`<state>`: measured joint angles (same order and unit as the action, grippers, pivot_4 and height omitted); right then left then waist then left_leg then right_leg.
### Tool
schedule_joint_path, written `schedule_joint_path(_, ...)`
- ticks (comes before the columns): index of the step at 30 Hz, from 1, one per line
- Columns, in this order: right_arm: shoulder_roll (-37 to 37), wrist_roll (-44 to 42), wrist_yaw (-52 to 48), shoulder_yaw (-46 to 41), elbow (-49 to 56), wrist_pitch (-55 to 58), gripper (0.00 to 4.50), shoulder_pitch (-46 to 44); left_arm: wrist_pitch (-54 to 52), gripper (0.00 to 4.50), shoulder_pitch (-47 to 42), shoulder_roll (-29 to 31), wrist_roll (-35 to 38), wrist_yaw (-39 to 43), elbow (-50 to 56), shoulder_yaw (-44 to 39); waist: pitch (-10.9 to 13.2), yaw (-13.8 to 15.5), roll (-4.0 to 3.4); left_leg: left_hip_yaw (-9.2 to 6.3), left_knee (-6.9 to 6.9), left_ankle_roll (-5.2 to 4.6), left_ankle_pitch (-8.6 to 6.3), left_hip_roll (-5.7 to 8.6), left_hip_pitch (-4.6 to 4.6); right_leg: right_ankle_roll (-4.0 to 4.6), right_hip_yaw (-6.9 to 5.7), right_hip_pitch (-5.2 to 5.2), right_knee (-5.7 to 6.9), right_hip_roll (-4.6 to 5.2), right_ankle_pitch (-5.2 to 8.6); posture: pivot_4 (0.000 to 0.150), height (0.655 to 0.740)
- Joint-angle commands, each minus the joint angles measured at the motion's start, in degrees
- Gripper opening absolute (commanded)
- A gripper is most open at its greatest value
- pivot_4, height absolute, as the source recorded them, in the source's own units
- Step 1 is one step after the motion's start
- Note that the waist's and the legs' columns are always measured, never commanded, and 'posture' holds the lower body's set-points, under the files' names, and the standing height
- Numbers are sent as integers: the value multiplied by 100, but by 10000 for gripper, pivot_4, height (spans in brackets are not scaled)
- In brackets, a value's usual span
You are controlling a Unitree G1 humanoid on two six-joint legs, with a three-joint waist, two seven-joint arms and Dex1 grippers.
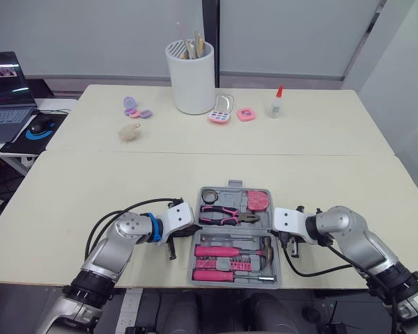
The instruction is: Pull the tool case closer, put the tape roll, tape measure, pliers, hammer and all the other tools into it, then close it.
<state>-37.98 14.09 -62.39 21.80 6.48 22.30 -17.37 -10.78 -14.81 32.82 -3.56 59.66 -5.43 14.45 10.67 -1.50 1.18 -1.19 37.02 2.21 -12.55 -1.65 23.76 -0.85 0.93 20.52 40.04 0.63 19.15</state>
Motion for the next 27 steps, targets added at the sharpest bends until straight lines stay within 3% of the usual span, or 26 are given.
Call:
schedule_joint_path(1, 152, -237, -46, 89, 243, -204, 0, -90, 137, 188, 11, -159, 146, 80, 319, 225, 0, 0, 0, 0, 0, 0, 0, 0, 0, 0, 0, 0, 0, 0, 0, 1500, 7400)
schedule_joint_path(27, 137, -197, 33, 57, 105, -292, 0, -16, 106, 188, 60, -85, 161, 125, 344, 224, 0, -3, 0, 0, -1, 0, 0, -1, 0, 0, 1, -1, -2, -1, 0, 1500, 7400)
